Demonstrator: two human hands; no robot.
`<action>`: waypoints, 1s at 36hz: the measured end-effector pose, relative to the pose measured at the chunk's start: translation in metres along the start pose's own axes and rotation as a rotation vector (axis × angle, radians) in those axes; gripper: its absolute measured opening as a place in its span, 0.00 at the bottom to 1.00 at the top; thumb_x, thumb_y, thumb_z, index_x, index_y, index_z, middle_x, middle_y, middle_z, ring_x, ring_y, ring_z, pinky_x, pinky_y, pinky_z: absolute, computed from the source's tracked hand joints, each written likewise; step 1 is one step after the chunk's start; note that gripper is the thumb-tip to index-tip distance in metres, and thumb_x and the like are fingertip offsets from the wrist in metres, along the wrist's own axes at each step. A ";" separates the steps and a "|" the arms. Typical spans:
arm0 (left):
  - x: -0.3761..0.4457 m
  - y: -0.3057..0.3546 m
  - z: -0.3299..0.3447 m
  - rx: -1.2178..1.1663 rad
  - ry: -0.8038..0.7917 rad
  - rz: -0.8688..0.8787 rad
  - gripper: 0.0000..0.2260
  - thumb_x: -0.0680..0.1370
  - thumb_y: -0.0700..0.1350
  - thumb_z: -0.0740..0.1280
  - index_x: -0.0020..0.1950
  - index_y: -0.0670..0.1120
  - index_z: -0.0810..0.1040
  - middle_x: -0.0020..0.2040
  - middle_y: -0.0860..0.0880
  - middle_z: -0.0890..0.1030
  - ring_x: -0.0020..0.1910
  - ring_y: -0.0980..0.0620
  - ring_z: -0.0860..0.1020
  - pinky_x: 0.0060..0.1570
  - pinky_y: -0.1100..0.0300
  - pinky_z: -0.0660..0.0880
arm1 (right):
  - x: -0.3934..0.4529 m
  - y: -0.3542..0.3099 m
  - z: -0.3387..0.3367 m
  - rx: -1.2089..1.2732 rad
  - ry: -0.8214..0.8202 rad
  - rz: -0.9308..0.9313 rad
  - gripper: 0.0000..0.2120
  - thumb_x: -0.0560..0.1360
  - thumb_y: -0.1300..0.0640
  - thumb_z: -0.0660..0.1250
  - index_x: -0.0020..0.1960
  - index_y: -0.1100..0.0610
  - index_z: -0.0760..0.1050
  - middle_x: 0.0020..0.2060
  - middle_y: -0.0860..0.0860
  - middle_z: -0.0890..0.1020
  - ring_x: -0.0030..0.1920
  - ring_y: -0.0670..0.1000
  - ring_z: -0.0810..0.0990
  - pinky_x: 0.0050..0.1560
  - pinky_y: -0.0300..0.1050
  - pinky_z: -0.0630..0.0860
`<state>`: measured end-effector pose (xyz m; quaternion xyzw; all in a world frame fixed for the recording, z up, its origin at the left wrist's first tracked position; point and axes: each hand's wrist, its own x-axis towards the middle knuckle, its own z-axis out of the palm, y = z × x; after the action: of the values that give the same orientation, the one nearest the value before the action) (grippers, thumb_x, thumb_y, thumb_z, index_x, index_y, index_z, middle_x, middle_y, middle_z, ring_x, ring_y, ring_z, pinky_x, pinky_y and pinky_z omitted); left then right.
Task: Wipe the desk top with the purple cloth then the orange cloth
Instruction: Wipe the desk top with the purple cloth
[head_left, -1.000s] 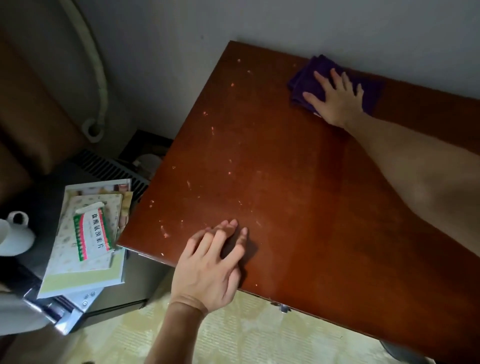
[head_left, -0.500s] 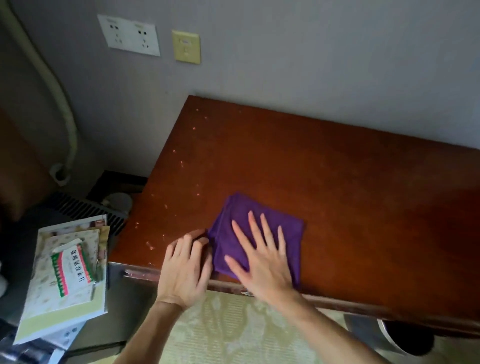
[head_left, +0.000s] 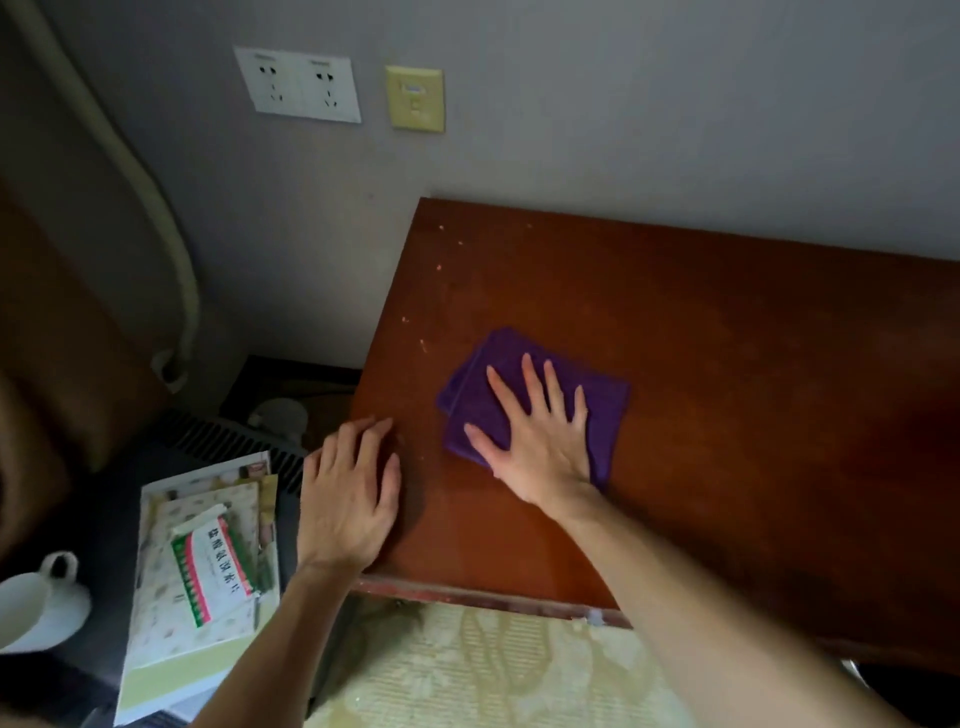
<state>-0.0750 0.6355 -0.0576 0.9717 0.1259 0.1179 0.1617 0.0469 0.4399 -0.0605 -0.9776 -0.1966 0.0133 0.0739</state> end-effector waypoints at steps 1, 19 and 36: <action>0.001 -0.002 0.001 -0.002 -0.005 -0.004 0.19 0.81 0.53 0.54 0.68 0.49 0.73 0.64 0.49 0.74 0.61 0.46 0.73 0.58 0.49 0.67 | 0.020 0.000 -0.001 -0.002 -0.017 0.003 0.38 0.77 0.24 0.45 0.83 0.38 0.48 0.84 0.52 0.49 0.83 0.57 0.45 0.79 0.67 0.46; 0.007 -0.012 0.015 -0.044 -0.044 -0.023 0.21 0.80 0.51 0.55 0.72 0.52 0.72 0.69 0.52 0.72 0.65 0.50 0.73 0.59 0.53 0.70 | 0.311 0.035 -0.011 0.052 -0.007 0.027 0.37 0.78 0.26 0.52 0.83 0.39 0.50 0.84 0.52 0.51 0.83 0.57 0.47 0.79 0.67 0.44; 0.008 -0.005 0.005 -0.156 -0.001 -0.009 0.18 0.82 0.49 0.53 0.68 0.46 0.73 0.64 0.47 0.73 0.62 0.45 0.74 0.60 0.44 0.72 | 0.138 -0.006 -0.002 -0.013 -0.057 -0.121 0.35 0.80 0.29 0.47 0.83 0.39 0.46 0.84 0.51 0.47 0.83 0.57 0.43 0.80 0.65 0.40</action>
<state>-0.0674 0.6411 -0.0624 0.9556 0.1207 0.1261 0.2374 0.1720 0.4989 -0.0573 -0.9636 -0.2576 0.0355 0.0625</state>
